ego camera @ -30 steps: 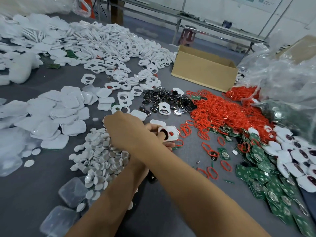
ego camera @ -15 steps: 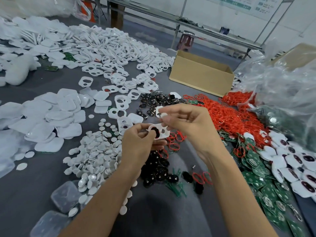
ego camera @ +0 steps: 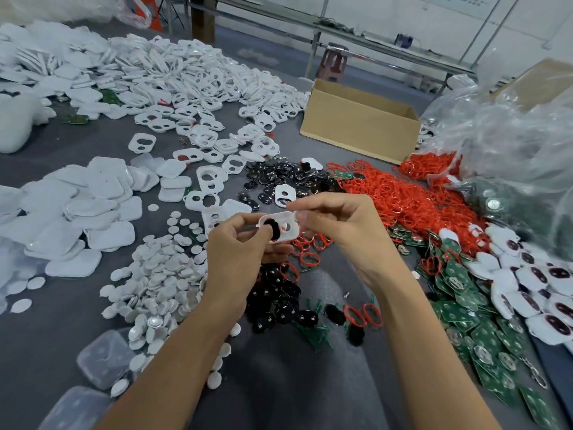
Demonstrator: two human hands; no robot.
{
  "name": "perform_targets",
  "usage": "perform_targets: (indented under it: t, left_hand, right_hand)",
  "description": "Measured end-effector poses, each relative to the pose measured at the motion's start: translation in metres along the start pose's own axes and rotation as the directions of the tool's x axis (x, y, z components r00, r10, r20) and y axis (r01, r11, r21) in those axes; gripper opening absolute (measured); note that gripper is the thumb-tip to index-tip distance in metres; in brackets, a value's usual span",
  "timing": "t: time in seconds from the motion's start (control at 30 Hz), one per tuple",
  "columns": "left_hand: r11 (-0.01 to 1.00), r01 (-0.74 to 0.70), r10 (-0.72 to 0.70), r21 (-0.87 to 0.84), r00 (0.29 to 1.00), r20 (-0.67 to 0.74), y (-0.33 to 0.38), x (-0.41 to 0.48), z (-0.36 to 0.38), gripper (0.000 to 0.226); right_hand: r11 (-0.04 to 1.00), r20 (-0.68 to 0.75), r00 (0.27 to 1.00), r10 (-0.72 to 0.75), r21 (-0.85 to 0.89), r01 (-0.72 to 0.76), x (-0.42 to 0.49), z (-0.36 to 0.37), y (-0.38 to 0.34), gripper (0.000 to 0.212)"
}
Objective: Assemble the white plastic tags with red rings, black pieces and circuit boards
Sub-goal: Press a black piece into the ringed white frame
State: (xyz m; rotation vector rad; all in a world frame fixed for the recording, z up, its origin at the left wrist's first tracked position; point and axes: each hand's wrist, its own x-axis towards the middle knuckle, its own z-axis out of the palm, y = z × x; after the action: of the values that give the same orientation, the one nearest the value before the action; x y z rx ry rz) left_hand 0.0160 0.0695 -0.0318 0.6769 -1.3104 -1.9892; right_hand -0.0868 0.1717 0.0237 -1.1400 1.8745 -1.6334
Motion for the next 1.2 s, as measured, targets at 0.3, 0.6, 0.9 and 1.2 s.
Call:
perform_targets:
  t: [0.3, 0.6, 0.9, 1.2]
  left_hand:
    - [0.994, -0.053, 0.053, 0.097, 0.999, 0.005, -0.003, 0.0, -0.003, 0.007]
    - [0.991, -0.087, 0.082, 0.106, 0.995, 0.056, -0.003, -0.003, -0.001, 0.011]
    - [0.99, -0.075, 0.065, 0.117, 0.994, 0.083, -0.005, 0.001, 0.0, 0.009]
    - [0.987, -0.088, 0.077, 0.132, 0.993, 0.086, -0.007, 0.001, 0.0, 0.012]
  right_hand:
    - [0.949, -0.13, 0.991, 0.022, -0.309, -0.062, 0.001, 0.005, 0.01, 0.008]
    - [0.933, -0.204, 0.979, 0.009, -0.35, -0.082, 0.001, 0.011, 0.017, 0.011]
    - [0.947, -0.289, 0.953, 0.089, -0.272, -0.171, 0.002, 0.012, 0.021, 0.01]
    - [0.964, -0.356, 0.923, 0.147, -0.159, -0.215, 0.0, 0.016, 0.028, 0.022]
